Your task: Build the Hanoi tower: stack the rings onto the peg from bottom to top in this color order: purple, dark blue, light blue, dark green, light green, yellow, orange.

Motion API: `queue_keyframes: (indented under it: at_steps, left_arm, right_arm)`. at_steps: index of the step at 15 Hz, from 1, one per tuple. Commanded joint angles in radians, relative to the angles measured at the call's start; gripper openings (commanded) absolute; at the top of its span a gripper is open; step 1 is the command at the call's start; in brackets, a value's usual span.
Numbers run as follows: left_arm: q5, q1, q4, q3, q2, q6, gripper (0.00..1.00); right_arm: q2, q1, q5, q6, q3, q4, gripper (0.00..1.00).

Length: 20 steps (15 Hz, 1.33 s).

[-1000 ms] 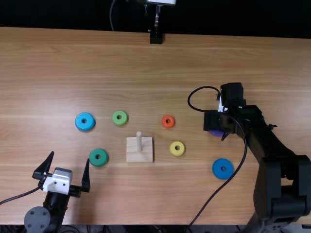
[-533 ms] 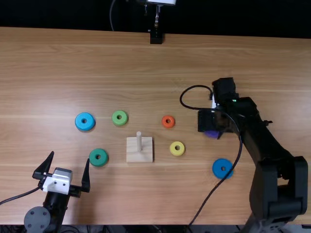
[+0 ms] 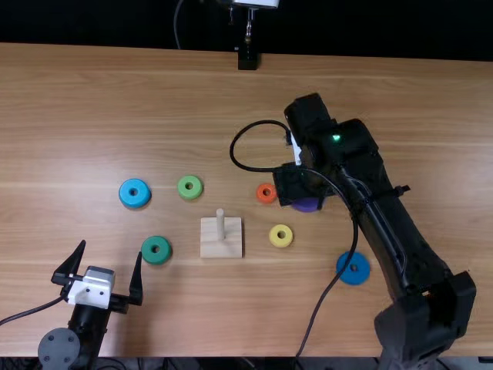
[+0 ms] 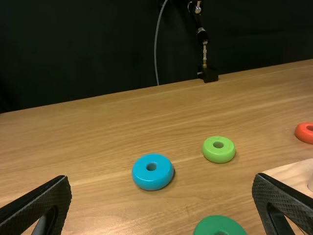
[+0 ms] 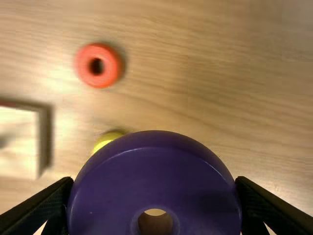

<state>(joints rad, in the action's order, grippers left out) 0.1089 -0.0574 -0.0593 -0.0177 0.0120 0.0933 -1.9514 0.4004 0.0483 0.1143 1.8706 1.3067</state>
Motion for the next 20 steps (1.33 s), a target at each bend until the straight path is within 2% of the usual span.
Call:
queue_keyframes:
  at_steps: [1,5,11,18,19,20]
  left_arm:
    - [0.018,0.001,-0.011,0.018,-0.012,0.008,1.0]
    - [0.018,0.001,-0.011,0.018,-0.012,0.008,1.0]
    - [0.018,0.001,-0.011,0.018,-0.012,0.008,1.0]
    - [0.018,0.001,-0.011,0.018,-0.012,0.008,1.0]
    - [0.018,0.001,-0.011,0.018,-0.012,0.008,1.0]
    - [0.018,0.001,-0.011,0.018,-0.012,0.008,1.0]
  right_arm:
    - [-0.003,0.046,0.0,0.011,0.079,0.025,0.0]
    - [-0.003,0.15,-0.006,0.011,0.191,0.071,0.0]
    - [-0.007,0.27,-0.006,0.015,0.245,0.06,0.0]
    - [-0.014,0.314,-0.006,0.015,0.311,0.058,0.0]
    - [-0.015,0.318,-0.008,0.015,0.311,0.058,0.0]
    - [-0.015,0.327,-0.021,0.015,0.311,0.058,0.0]
